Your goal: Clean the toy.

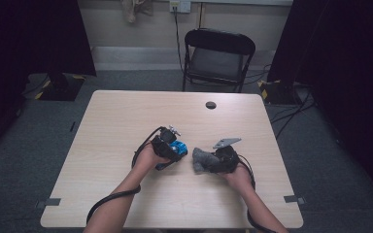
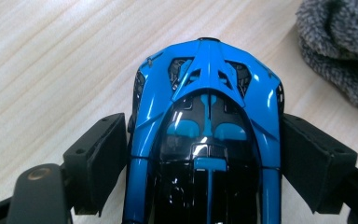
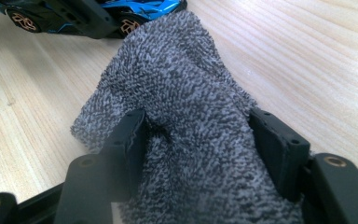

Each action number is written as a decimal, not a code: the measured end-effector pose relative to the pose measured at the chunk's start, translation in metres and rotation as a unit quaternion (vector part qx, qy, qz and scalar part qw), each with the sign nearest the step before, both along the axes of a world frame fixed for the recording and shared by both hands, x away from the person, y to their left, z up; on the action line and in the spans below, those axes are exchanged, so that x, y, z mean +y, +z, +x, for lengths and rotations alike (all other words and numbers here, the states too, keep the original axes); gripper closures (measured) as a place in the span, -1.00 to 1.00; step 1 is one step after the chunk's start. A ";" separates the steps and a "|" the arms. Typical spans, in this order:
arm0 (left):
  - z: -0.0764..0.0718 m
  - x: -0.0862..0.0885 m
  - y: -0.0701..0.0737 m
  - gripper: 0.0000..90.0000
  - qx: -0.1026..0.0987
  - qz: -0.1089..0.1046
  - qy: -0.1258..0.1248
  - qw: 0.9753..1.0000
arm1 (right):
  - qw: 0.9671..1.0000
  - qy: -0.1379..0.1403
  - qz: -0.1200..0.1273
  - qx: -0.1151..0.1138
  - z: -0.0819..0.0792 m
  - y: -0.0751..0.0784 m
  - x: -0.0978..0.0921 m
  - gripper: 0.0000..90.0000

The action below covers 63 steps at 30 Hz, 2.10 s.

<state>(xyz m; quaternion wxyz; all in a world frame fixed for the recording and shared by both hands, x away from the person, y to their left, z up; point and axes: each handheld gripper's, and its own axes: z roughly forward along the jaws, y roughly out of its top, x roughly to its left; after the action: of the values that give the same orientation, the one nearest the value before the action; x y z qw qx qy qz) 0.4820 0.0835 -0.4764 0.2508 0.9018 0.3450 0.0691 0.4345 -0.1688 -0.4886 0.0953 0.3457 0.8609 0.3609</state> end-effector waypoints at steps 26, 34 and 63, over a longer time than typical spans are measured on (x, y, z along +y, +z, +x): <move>-0.012 0.012 -0.002 -0.43 -0.016 0.004 -0.016 1.000 | 1.000 0.000 -0.002 0.000 0.000 0.000 0.000 -0.10; -0.015 0.008 0.000 -0.42 -0.010 0.010 0.006 1.000 | 1.000 -0.002 -0.002 -0.003 -0.001 0.000 0.001 -0.10; -0.030 0.018 0.026 -0.42 -0.019 -0.007 -0.015 1.000 | 1.000 -0.010 -0.004 0.002 0.003 0.002 -0.001 0.13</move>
<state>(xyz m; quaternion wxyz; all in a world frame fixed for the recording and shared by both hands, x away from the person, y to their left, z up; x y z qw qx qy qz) 0.4519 0.1014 -0.4506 0.2642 0.9036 0.3274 0.0806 0.4374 -0.1699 -0.4869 0.0988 0.3549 0.8590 0.3555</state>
